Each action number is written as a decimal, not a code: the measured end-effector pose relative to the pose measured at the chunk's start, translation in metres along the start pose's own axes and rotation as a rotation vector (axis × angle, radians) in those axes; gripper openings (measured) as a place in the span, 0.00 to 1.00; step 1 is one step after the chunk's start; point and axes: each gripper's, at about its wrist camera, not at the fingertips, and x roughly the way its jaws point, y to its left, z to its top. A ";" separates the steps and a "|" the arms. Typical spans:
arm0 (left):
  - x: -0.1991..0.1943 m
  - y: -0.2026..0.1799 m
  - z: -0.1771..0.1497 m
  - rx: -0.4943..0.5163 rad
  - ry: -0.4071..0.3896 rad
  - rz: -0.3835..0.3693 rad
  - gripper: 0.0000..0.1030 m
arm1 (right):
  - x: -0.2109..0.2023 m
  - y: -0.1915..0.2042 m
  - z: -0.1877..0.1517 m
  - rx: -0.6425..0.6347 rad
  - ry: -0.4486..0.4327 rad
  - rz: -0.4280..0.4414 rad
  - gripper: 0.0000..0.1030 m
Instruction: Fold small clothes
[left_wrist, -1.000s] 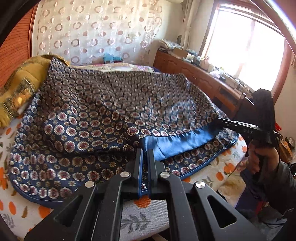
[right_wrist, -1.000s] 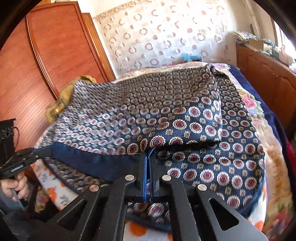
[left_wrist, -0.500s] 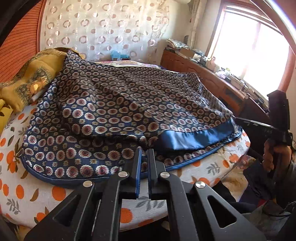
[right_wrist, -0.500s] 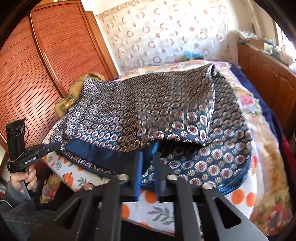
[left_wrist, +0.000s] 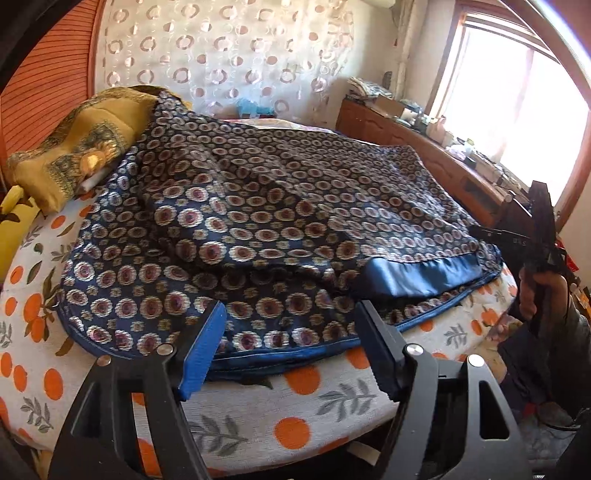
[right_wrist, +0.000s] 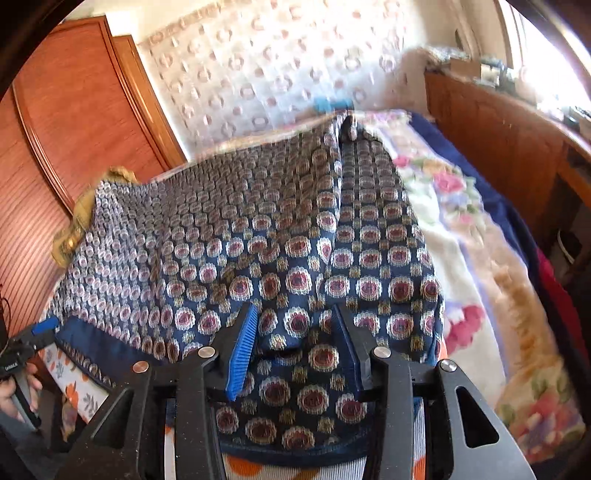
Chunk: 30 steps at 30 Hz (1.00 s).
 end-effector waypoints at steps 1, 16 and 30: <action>0.000 0.002 0.000 -0.005 0.000 0.005 0.71 | 0.000 -0.001 0.001 0.005 0.004 0.007 0.42; -0.020 0.047 0.004 -0.066 -0.063 0.114 0.71 | -0.032 0.021 -0.006 -0.138 -0.046 -0.101 0.09; -0.052 0.094 -0.004 -0.144 -0.101 0.220 0.71 | -0.028 0.124 -0.014 -0.320 -0.098 0.107 0.52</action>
